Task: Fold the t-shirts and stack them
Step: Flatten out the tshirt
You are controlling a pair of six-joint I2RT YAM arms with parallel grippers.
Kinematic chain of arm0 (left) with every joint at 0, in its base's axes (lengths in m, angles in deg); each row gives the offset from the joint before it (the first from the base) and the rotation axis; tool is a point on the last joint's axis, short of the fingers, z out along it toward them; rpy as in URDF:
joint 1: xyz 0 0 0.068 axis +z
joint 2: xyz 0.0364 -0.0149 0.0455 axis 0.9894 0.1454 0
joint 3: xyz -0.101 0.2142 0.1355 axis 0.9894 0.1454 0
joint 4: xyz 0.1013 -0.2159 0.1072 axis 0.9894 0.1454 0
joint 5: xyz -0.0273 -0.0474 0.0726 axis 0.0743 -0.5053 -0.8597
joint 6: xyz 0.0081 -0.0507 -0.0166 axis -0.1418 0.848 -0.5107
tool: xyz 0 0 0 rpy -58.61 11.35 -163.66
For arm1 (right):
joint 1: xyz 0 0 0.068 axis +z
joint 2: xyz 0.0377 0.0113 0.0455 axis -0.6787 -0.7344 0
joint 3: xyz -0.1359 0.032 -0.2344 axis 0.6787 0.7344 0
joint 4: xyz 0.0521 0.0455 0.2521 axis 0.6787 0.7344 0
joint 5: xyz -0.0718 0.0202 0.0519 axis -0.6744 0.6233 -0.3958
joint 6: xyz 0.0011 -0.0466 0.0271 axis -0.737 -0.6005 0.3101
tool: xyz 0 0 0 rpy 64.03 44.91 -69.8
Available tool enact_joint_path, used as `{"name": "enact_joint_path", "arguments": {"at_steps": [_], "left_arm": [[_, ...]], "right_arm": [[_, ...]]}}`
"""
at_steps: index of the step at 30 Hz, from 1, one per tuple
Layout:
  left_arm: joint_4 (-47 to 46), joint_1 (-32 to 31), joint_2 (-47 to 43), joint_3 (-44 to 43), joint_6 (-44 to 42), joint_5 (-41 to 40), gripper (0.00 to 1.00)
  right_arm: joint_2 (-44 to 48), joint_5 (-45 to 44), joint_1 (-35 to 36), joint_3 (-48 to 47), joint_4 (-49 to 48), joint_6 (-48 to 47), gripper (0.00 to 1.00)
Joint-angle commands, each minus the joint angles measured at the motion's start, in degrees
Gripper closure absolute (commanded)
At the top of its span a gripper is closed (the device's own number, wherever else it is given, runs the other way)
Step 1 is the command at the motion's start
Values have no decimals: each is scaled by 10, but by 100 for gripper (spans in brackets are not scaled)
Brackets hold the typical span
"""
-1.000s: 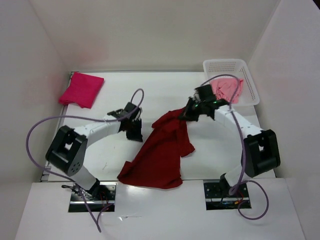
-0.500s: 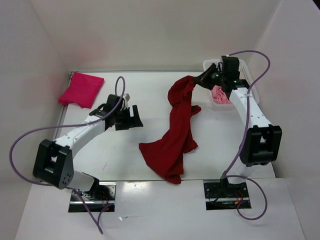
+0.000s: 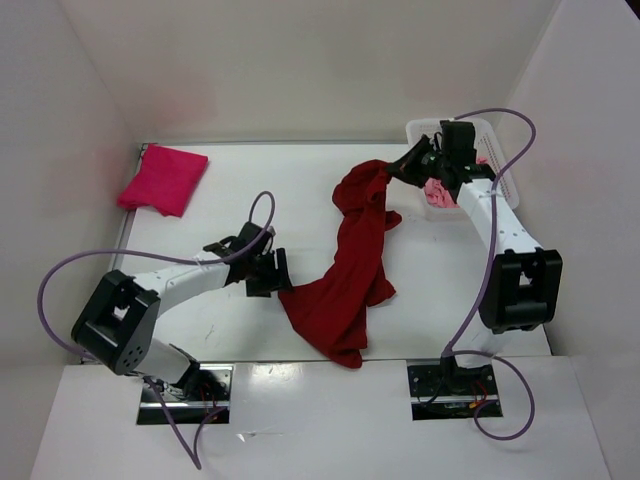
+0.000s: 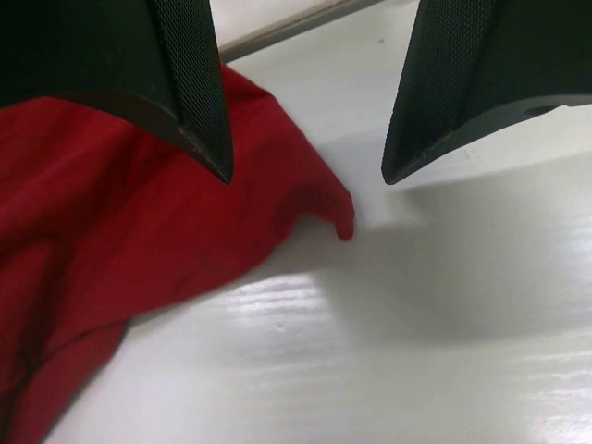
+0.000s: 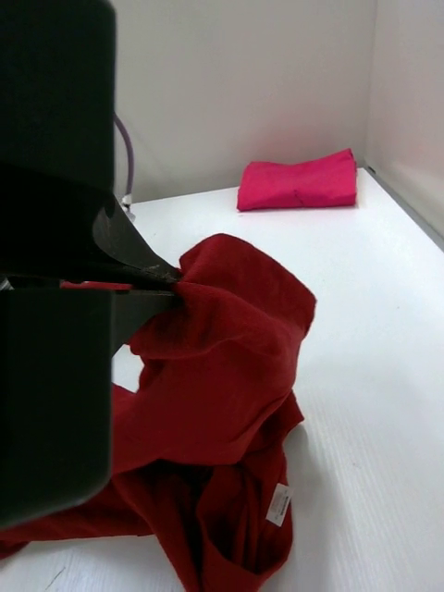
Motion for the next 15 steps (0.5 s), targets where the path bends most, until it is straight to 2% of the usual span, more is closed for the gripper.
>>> {"name": "enact_joint_path", "arguments": {"at_steps": [1, 2, 7, 11, 14, 15], "left_arm": [[-51, -3, 24, 6, 14, 1, 28], [-51, -3, 29, 6, 14, -11, 28], [-93, -3, 58, -6, 8, 7, 48], [-93, -3, 52, -19, -12, -7, 81], [-86, -3, 45, -31, -17, -7, 89], [-80, -3, 38, -31, -17, -2, 95]], "right_arm": [[36, 9, -4, 14, -18, -7, 99], [41, 17, -4, 20, -18, -7, 99], [59, 22, -4, 32, -18, -7, 99], [72, 17, -4, 32, -13, -7, 99], [83, 17, -4, 26, -6, -7, 99], [83, 17, -4, 19, -1, -7, 99]]}}
